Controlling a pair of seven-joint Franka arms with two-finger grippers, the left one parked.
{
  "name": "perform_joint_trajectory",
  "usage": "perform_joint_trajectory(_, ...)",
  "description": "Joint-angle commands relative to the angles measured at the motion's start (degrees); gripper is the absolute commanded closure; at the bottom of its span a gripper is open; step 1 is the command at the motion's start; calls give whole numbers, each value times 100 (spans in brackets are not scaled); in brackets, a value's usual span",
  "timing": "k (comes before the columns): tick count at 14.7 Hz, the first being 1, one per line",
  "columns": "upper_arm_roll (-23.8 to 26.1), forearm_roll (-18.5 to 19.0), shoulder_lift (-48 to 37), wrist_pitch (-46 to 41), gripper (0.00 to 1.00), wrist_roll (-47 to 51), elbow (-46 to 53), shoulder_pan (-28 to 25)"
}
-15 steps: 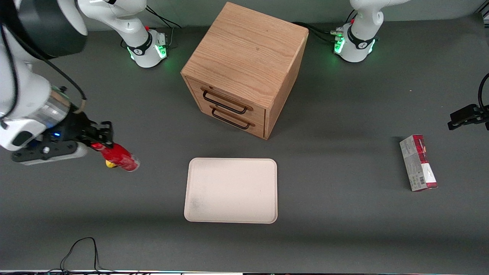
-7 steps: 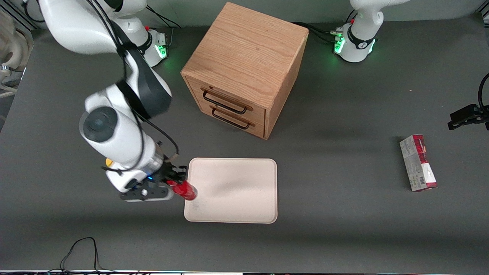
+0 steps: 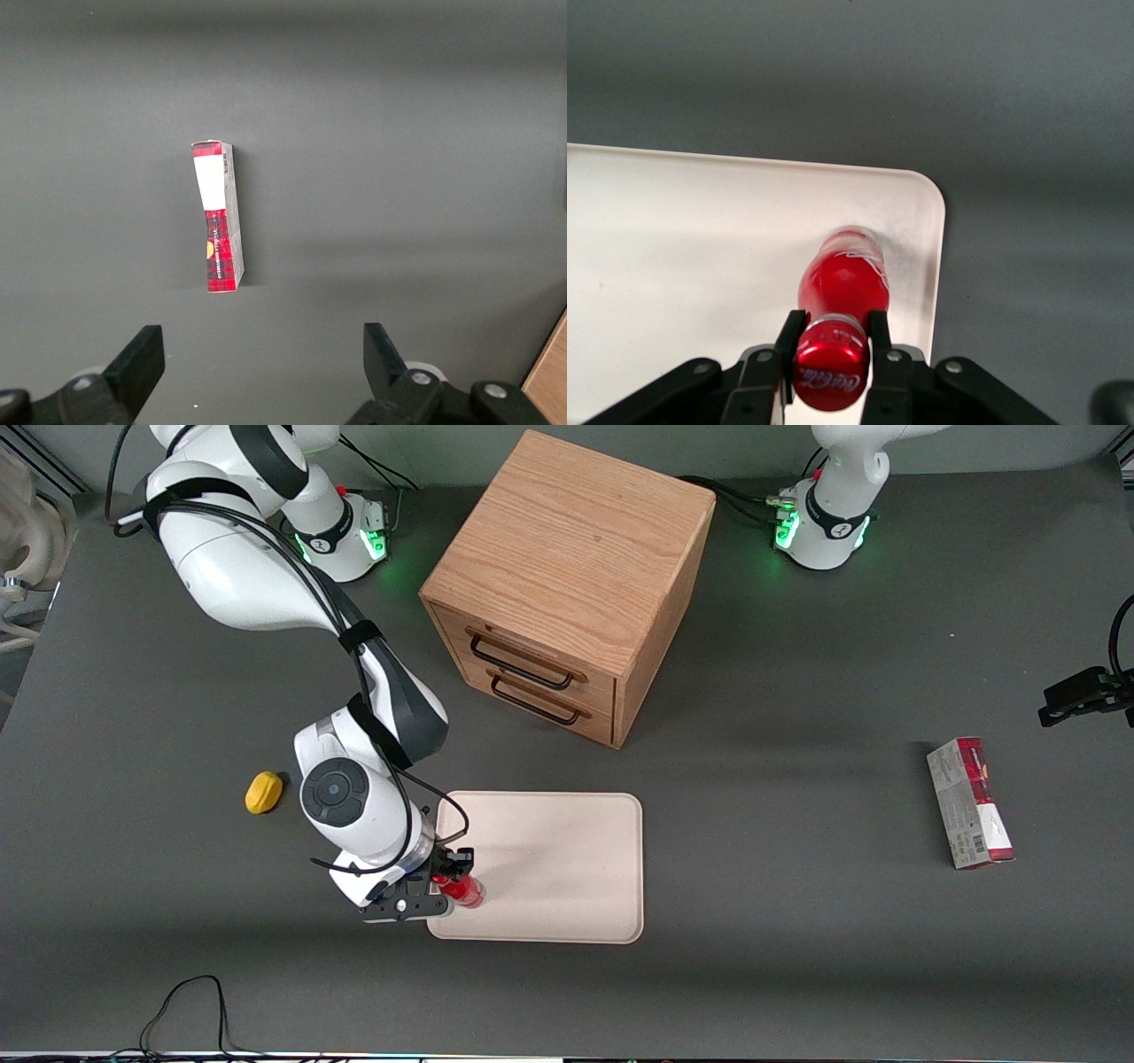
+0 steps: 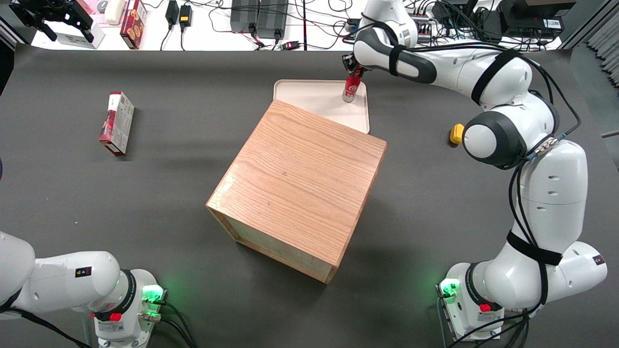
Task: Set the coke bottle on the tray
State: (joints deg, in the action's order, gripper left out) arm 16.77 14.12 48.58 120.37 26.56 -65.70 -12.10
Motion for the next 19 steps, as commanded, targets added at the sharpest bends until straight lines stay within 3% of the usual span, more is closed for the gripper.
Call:
perform_joint_trajectory(1, -7, 213, -147, 92, 1, 139, -154, 6)
perform_joint_trajectory(7, -7, 363, -208, 276, 0, 254, -146, 93)
perform_joint_trajectory(10, -234, 328, -620, -239, 0, -139, -163, 129)
perform_joint_trajectory(12, -516, -56, -1041, -1003, 0, -1122, -207, 146)
perform_joint_trajectory(15, -1447, -1260, -2112, -1349, 0, -2264, -1047, 138)
perform_joint_trajectory(19, -1949, -1456, -3360, -1946, 0, -2699, -2076, 137)
